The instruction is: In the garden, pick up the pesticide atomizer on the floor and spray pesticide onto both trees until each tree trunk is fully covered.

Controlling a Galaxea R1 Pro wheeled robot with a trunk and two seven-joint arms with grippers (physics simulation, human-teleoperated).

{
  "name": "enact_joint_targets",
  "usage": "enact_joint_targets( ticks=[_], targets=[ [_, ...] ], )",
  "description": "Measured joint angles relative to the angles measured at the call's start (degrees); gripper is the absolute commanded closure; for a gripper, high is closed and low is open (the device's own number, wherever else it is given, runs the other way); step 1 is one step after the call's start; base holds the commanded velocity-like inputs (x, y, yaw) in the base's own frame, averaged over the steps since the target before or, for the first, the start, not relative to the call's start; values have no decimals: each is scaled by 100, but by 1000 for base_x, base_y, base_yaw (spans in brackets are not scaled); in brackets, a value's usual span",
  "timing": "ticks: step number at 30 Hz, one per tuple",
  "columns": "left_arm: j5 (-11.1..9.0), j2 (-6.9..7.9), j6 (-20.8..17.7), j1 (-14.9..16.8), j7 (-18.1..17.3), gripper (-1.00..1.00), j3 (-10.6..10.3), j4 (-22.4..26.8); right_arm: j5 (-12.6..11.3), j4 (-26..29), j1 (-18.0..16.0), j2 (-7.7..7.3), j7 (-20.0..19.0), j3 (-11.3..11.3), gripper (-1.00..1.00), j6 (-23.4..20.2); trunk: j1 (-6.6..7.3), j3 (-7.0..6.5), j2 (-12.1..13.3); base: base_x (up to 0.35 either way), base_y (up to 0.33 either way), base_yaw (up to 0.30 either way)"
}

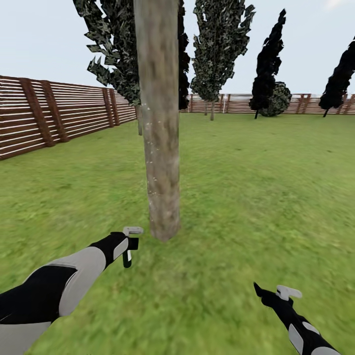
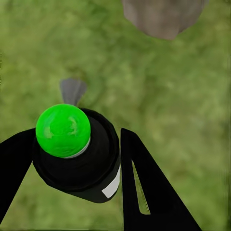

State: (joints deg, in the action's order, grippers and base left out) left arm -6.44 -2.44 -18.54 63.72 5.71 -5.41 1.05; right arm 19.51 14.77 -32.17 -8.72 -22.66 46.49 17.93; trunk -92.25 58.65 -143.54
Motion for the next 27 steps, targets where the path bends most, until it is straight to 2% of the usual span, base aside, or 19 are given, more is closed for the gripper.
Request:
enact_joint_targets(
  ticks=[13,21,27],
  targets=[
    [0,-2,0,-1,0,100,-1,0,0,0,2,1,-2,0,-100,0,0,0,0,1,-326,254],
    [0,-2,0,-1,0,100,-1,0,0,0,0,0,0,1,-100,0,0,0,0,0,-326,47],
    [0,-2,0,-1,0,100,-1,0,0,0,3,2,-1,0,-100,0,0,0,0,0,-326,209]
  ],
)
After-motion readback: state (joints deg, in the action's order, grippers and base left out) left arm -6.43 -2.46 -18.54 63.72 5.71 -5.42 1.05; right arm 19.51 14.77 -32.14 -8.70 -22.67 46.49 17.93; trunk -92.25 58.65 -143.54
